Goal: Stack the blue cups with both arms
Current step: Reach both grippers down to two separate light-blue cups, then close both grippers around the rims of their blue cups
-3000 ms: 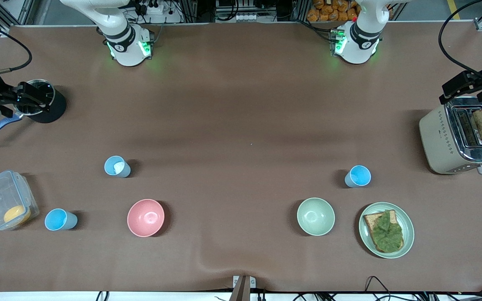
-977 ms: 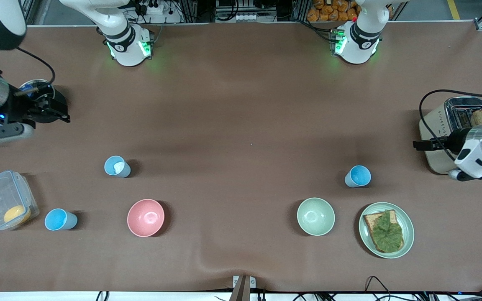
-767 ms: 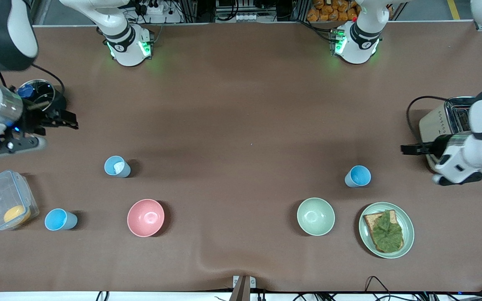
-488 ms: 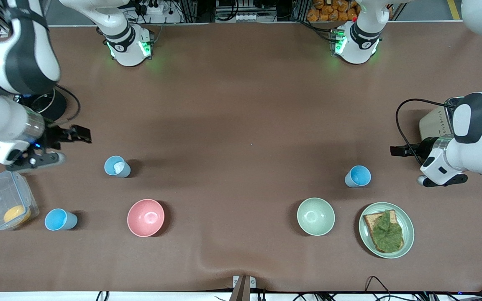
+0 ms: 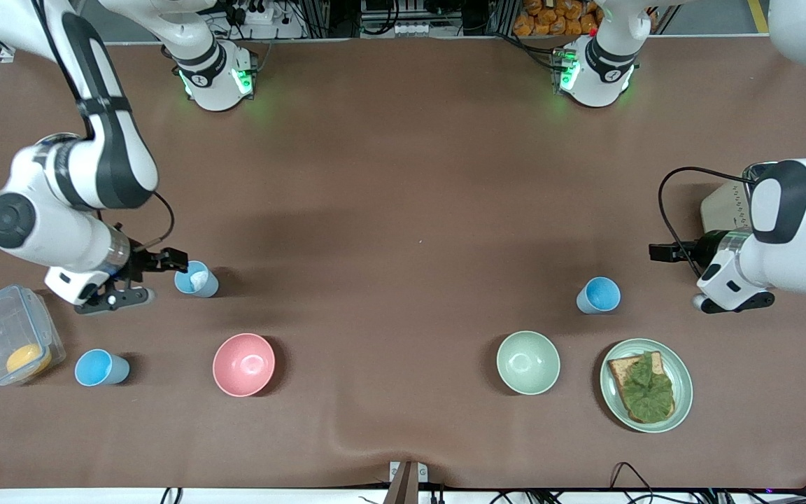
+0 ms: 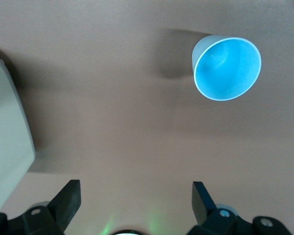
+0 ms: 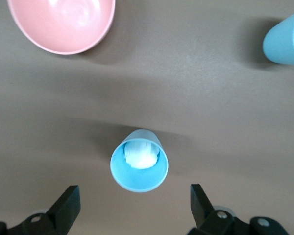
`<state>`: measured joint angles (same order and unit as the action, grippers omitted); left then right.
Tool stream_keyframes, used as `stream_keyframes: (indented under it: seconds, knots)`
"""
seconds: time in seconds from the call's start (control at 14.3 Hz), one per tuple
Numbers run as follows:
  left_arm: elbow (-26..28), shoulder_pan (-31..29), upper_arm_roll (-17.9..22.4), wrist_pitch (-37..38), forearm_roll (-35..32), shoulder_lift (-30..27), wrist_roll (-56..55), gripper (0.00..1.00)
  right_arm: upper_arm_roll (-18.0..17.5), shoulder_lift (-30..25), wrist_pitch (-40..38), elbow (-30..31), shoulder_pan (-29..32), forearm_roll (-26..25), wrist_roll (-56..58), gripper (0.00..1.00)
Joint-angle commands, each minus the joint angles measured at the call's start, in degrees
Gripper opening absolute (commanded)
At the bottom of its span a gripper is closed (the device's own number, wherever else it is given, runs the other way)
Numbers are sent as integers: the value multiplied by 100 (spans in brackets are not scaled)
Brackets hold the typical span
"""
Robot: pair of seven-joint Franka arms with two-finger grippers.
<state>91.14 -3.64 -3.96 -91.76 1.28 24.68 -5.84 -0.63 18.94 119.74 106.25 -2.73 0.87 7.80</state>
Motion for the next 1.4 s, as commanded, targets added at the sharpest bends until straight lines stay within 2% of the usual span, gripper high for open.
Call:
stream_keyframes:
  seconds: [0.0,0.14,0.28,0.49,0.63,0.77,1.05,1.33]
  knots:
    - [-17,56,0,106,-111,115,-128,100,-8,267,653,271,53,-122,-24,91]
    - [-139,74,0,106,-128,300,-136,100,-8,303,1557,833,53,-122,-15,88]
    - [-175,144,0,80,-111,344,-355,100,1,391,2096,1090,62,-122,3,85]
    - [-228,161,0,-498,135,573,-558,100,10,400,2080,1108,123,-122,38,76]
    - [-184,135,0,-658,135,581,-558,100,1,365,2019,1100,115,-122,29,76]
    - [-70,170,0,-1122,135,669,-619,100,1,286,1931,1056,106,-122,-6,76]
    - [-26,531,0,-1773,21,1038,-1077,100,19,137,1730,1047,123,-122,64,76]
    - [-26,540,0,-1872,12,1118,-989,100,19,110,1518,1073,386,-122,318,76]
